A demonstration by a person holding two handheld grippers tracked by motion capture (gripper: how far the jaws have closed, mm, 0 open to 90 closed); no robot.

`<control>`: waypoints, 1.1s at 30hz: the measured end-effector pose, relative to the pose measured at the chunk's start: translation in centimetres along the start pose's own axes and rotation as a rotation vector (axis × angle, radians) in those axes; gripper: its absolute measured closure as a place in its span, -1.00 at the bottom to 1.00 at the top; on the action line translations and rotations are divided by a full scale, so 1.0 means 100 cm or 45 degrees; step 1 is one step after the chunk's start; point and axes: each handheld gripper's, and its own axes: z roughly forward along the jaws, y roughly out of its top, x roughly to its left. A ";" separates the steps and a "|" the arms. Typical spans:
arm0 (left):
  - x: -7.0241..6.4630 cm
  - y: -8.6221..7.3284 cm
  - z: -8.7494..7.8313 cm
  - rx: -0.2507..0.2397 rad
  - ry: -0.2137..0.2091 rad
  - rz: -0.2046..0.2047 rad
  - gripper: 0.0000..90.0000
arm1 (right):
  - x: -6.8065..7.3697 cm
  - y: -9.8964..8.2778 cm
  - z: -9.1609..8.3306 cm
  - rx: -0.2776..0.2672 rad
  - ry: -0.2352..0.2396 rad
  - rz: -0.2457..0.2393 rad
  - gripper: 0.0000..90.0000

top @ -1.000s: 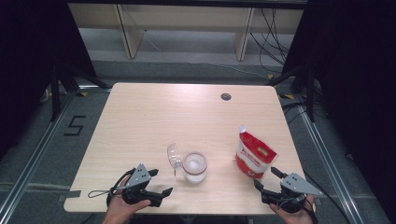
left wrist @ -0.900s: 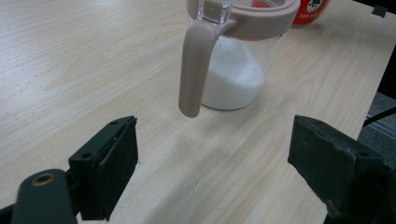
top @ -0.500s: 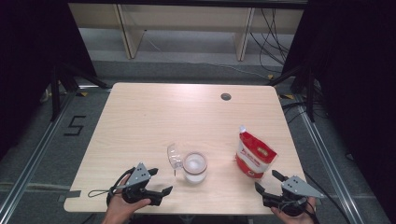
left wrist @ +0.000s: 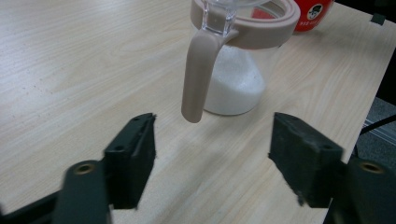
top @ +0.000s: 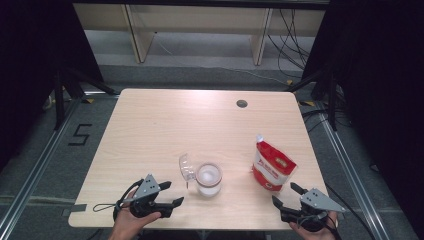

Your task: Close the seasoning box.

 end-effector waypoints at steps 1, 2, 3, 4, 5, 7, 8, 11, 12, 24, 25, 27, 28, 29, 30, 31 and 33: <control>-0.001 0.001 -0.001 -0.015 0.004 0.009 0.04 | -0.001 0.000 0.001 -0.007 0.000 -0.013 -0.49; -0.002 0.002 -0.003 -0.025 0.009 0.031 0.17 | 0.000 0.000 0.000 0.001 -0.001 0.001 -0.49; -0.002 0.003 -0.004 -0.026 0.017 0.043 0.24 | 0.000 0.000 0.000 -0.002 -0.002 0.000 -0.49; -0.003 0.004 -0.005 -0.039 0.024 0.048 0.33 | 0.000 0.000 0.000 -0.002 -0.002 0.000 -0.48; -0.003 0.005 -0.005 -0.044 0.028 0.055 0.45 | -0.001 0.000 0.001 -0.012 0.004 0.000 -0.48; -0.003 0.007 -0.006 -0.047 0.040 0.101 0.60 | -0.001 0.000 0.001 -0.008 0.002 0.009 -0.48; -0.003 0.009 -0.007 -0.048 0.044 0.117 0.67 | -0.001 0.000 0.001 -0.007 0.001 0.009 -0.48; -0.003 0.011 -0.006 -0.055 0.038 0.116 0.81 | 0.000 0.000 0.001 -0.002 -0.013 0.006 -0.48; -0.004 0.012 -0.006 -0.053 0.039 0.108 0.84 | 0.002 -0.001 0.000 0.010 -0.016 0.035 -0.48; -0.010 0.027 -0.002 -0.058 0.030 0.145 0.96 | 0.000 -0.001 0.003 -0.003 0.007 -0.019 -0.47; -0.011 0.028 -0.001 -0.071 0.026 0.141 0.96 | 0.000 -0.001 0.003 -0.002 0.007 -0.018 -0.47; -0.012 0.031 -0.001 -0.077 0.025 0.148 0.96 | 0.000 -0.001 0.003 0.001 0.003 -0.021 -0.47; -0.012 0.031 -0.001 -0.077 0.025 0.148 0.96 | 0.000 -0.001 0.003 0.001 0.003 -0.018 -0.47; -0.013 0.033 -0.001 -0.075 0.039 0.153 0.96 | 0.000 -0.001 0.003 0.000 0.003 -0.019 -0.47; -0.013 0.034 -0.001 -0.077 0.034 0.156 0.96 | 0.000 -0.001 0.003 -0.002 0.007 -0.015 -0.47; -0.014 0.034 -0.001 -0.083 0.038 0.139 0.96 | 0.000 -0.001 0.003 0.000 0.004 -0.021 -0.47; -0.015 0.037 -0.001 -0.098 0.037 0.141 0.96 | 0.000 -0.001 0.004 0.001 0.003 -0.021 -0.47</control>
